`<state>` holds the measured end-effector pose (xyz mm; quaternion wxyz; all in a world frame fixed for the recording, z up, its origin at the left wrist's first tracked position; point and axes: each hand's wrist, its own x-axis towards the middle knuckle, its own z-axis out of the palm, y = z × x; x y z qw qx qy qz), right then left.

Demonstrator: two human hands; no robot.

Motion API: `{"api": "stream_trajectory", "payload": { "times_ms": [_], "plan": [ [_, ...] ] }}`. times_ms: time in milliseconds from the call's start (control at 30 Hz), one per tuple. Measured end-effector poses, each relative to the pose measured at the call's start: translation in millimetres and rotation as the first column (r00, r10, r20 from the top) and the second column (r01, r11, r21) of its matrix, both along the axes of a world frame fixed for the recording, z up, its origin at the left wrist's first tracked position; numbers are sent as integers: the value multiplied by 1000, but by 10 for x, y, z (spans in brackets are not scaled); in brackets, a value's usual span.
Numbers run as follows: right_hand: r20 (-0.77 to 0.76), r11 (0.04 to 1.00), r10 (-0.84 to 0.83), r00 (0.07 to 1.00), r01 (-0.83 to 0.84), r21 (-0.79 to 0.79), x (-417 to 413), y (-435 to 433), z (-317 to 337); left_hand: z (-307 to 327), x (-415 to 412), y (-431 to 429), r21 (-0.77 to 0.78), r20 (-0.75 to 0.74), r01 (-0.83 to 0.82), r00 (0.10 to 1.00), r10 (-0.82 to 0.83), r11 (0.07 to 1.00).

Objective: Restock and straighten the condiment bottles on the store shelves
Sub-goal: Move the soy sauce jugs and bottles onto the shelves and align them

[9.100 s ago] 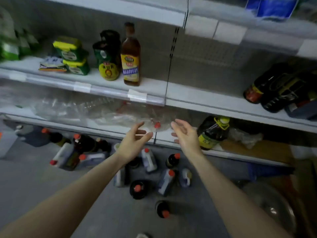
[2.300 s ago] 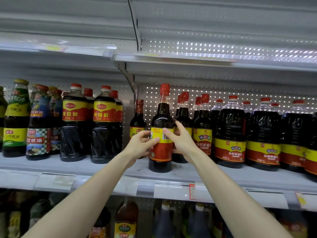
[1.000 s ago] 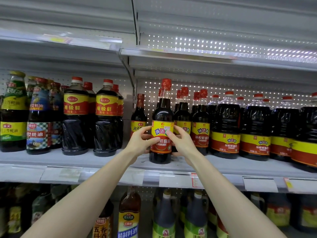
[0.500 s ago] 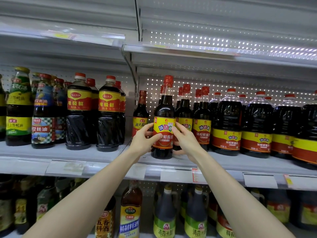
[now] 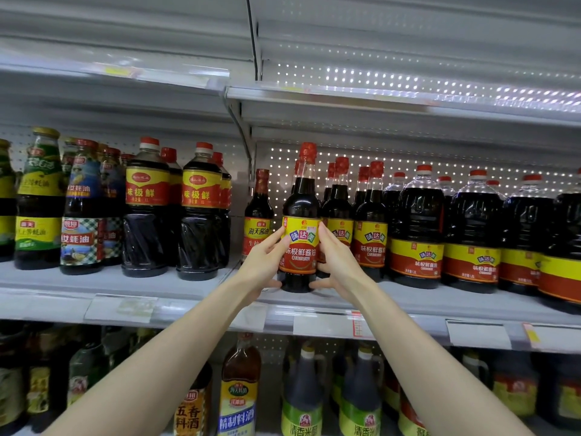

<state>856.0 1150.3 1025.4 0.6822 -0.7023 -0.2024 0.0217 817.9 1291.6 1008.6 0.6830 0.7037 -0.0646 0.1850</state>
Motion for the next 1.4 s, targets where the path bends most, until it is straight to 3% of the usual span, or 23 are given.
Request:
{"api": "stream_trajectory", "payload": {
  "times_ms": [400, 1400],
  "plan": [
    [-5, 1000, -22, 1000, 22, -4, 265, 61, 23, 40, 266, -32, -69, -36, 13, 999, -15, 998],
    [-28, 999, -44, 999, 43, -21, 737, 212, 19, 56, 773, 42, -59, -68, -30, 997, 26, 998]
  ]
}}
